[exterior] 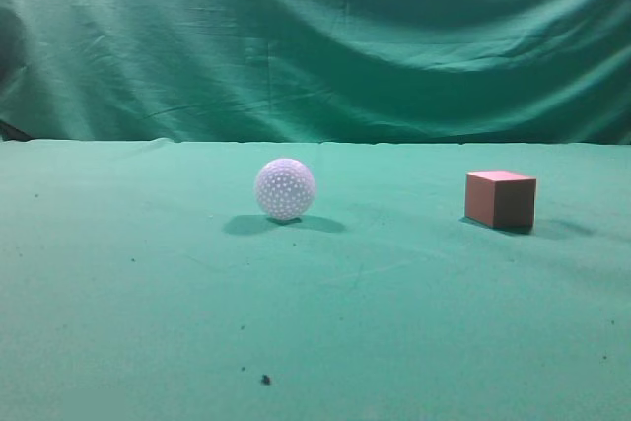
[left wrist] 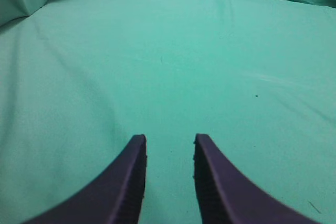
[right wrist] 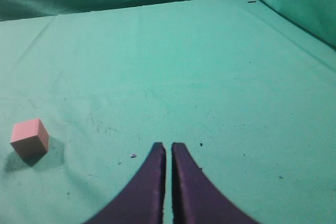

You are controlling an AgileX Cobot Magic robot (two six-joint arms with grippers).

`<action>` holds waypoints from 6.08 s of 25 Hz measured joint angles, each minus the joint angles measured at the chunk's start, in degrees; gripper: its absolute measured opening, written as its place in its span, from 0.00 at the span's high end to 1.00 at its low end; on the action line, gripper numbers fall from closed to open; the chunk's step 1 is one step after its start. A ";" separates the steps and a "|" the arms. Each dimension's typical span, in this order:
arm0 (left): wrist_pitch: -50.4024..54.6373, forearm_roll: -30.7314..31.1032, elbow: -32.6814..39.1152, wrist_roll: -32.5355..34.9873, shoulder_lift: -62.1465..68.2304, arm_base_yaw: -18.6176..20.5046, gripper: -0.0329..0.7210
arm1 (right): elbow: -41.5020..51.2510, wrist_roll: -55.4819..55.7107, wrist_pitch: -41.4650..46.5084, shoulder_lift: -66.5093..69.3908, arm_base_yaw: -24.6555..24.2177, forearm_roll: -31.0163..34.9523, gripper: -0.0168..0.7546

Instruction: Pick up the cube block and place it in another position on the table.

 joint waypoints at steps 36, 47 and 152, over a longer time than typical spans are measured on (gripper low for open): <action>0.00 0.00 0.00 0.00 0.00 0.00 0.61 | -10.40 -1.10 -25.76 3.58 0.00 12.40 0.98; 0.00 0.00 0.00 0.00 0.00 0.00 0.61 | -29.01 -7.43 4.23 32.55 1.86 13.06 0.98; 0.00 0.00 0.00 0.00 0.00 0.00 0.61 | -47.50 4.50 31.75 42.88 16.15 -0.49 0.98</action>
